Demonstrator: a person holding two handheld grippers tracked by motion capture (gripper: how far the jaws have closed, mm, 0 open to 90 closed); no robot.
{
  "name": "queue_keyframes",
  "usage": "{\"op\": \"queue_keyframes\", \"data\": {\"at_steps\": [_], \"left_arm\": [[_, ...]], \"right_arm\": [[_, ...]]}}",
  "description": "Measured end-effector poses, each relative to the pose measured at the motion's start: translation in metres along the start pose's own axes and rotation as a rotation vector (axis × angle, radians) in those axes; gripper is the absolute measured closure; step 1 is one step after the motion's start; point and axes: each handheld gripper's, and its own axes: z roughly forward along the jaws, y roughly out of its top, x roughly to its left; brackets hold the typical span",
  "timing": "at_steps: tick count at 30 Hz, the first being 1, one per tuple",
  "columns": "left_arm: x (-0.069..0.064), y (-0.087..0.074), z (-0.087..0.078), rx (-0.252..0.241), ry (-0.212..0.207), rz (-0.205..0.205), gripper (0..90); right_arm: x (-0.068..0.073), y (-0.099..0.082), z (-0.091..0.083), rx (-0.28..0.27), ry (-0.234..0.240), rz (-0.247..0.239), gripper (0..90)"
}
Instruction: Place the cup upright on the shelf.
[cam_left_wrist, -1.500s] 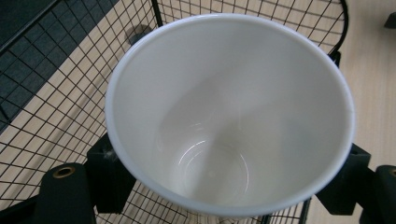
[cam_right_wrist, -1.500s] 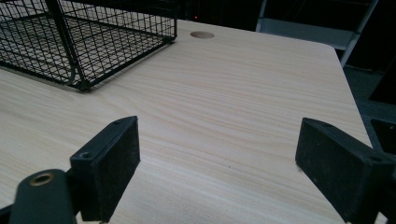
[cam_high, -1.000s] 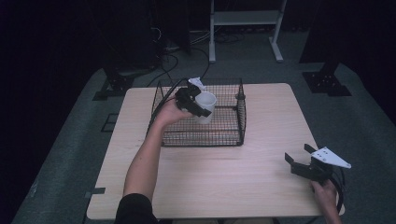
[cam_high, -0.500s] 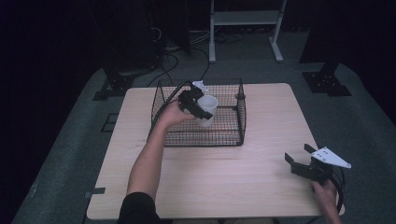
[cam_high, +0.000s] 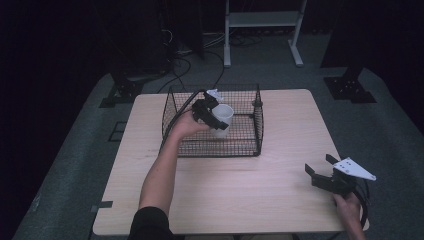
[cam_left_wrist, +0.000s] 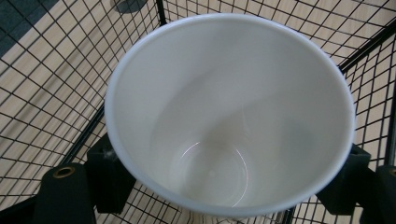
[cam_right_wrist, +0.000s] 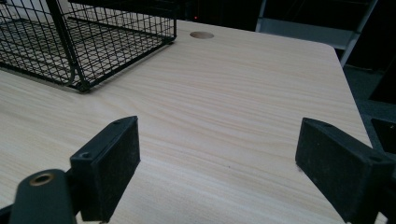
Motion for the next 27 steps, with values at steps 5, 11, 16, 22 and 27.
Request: {"op": "queue_keyframes", "data": {"at_steps": [5,11,16,22,27], "left_arm": [[0.001,-0.003,0.005,0.032,-0.004,-0.001,21.0],[0.002,-0.003,0.011,0.045,0.003,-0.001,21.0],[0.005,-0.006,0.02,0.077,-0.01,-0.012,21.0],[0.008,-0.007,0.028,0.061,-0.029,-0.023,20.9],[0.008,-0.007,0.029,0.069,-0.024,-0.012,20.9]], "right_arm": [[0.0,0.0,0.0,0.001,-0.002,0.0,13.0],[0.0,0.0,0.0,0.003,-0.002,0.002,13.1],[0.0,0.0,0.0,0.002,-0.004,0.001,13.1],[-0.001,0.0,0.0,0.002,-0.004,0.002,13.0],[-0.001,0.0,0.0,0.003,-0.005,0.006,13.1]]}}
